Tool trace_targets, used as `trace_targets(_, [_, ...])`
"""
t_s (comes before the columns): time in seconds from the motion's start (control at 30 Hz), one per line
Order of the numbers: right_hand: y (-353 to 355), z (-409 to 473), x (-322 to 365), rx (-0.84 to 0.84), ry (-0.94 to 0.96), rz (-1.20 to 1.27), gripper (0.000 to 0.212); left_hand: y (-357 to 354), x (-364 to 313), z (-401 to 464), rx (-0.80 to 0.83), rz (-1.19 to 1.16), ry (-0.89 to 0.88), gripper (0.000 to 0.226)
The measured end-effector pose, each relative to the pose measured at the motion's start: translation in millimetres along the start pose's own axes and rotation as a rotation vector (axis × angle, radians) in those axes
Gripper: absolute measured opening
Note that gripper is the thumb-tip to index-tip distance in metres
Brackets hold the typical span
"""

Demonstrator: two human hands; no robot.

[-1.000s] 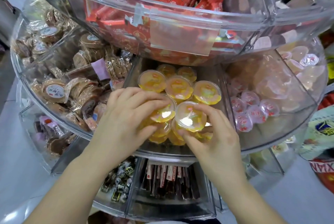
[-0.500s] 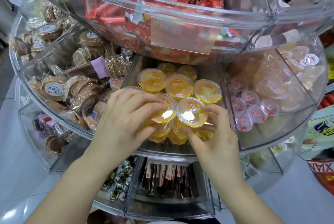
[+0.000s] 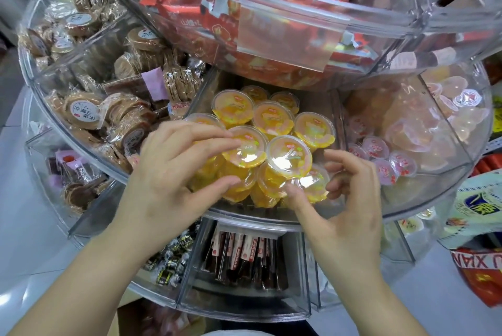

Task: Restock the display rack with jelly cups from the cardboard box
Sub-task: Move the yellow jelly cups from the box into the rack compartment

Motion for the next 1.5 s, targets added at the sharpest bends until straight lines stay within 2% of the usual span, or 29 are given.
trace_targets(0.07, [-1,-6,16,0.008,0.089,0.055,0.038,12,3,-13,-0.095,-0.083,0.06,0.028])
trace_targets(0.13, [-11,-14,31,0.113,0.132,0.141,0.026,23,11,-34,-0.187,-0.15,0.159,0.02])
trace_targets(0.23, [-45,-39,50,0.465,0.095,0.268,0.015,34,28,-82,-0.286,-0.265,0.366,0.019])
trace_targets(0.4, [-134,-132,53,1.077,-0.038,0.275,0.016,34,79,-206,-0.412,-0.38,0.818,0.021])
trace_targets(0.53, [-216,-251,14,1.562,-0.172,0.088,0.025,-9,134,-337,-0.346,-0.398,1.207,0.033])
trace_targets(0.6, [-258,-315,-23,1.765,-0.273,-0.032,0.03,-44,162,-408,-0.242,-0.402,1.371,0.035])
trace_targets(0.67, [-296,-374,-72,1.89,-0.396,-0.167,0.031,-83,185,-477,-0.087,-0.379,1.49,0.032])
trace_targets(0.73, [-334,-423,-128,1.948,-0.432,-0.306,0.028,-123,207,-539,0.075,-0.361,1.562,0.026])
trace_targets(0.8, [-371,-457,-184,1.97,-0.388,-0.461,0.021,-162,227,-591,0.22,-0.361,1.611,0.02])
trace_targets(0.9, [-432,-487,-255,1.937,-0.339,-0.64,0.021,-215,257,-649,0.403,-0.32,1.575,0.021])
trace_targets(1.03, [-509,-509,-332,1.819,-0.064,-0.832,0.029,-275,302,-691,0.417,-0.273,1.519,0.02])
trace_targets(1.13, [-539,-534,-378,1.881,-0.03,-0.96,0.032,-321,322,-692,0.497,-0.071,1.395,0.025])
trace_targets(1.2, [-546,-550,-398,1.9,-0.043,-0.987,0.038,-361,326,-681,0.602,-0.153,1.276,0.031])
trace_targets(1.33, [-553,-561,-411,1.818,0.199,-0.974,0.043,-425,345,-683,0.873,-0.108,1.236,0.04])
trace_targets(1.43, [-549,-556,-406,1.798,0.164,-0.977,0.062,-457,356,-700,1.149,-0.018,1.135,0.05])
trace_targets(1.5, [-539,-546,-392,1.733,0.155,-0.958,0.06,-464,360,-705,1.234,-0.002,1.091,0.051])
Point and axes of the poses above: each hand's wrist, its own z-axis towards the middle knuckle, its own y-axis out of the back of the hand, x = y × z, the point moved 4 cm from there along z, towards the middle knuckle, and after that the axes turned 3 degrees about y, right-handed, at the moved point
